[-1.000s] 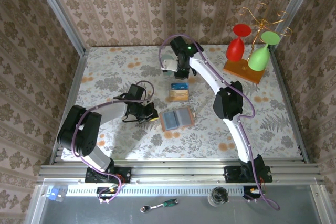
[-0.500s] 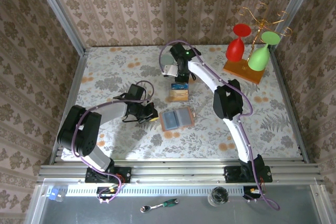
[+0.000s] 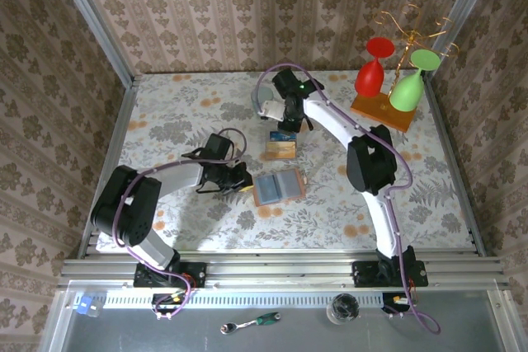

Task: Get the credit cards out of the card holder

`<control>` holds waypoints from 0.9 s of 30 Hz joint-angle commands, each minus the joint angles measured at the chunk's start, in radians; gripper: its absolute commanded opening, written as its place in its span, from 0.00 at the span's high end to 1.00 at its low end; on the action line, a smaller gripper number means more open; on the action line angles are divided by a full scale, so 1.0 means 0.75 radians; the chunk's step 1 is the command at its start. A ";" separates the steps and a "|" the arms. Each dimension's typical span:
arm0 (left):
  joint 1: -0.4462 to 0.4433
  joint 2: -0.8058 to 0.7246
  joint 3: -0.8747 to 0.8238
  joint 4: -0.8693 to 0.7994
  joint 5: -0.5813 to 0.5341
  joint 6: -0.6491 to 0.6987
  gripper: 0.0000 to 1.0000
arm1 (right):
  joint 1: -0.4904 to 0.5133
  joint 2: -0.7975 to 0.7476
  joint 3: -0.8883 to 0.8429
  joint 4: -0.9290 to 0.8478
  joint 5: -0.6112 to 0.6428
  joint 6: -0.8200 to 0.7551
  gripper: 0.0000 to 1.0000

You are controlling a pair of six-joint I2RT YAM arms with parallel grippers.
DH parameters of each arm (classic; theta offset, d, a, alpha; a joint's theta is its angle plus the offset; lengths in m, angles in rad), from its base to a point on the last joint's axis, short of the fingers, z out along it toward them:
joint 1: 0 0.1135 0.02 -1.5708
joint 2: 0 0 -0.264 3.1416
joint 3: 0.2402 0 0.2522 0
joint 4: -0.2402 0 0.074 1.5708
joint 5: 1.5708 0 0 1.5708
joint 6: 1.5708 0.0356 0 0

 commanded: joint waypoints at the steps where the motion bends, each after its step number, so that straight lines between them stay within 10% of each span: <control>1: -0.023 0.032 -0.019 0.036 0.011 -0.031 1.00 | 0.012 -0.124 -0.097 0.055 -0.041 0.176 0.69; 27: 0.006 0.186 0.123 -0.099 -0.015 0.134 1.00 | 0.022 -0.396 -0.545 0.368 -0.103 0.790 0.68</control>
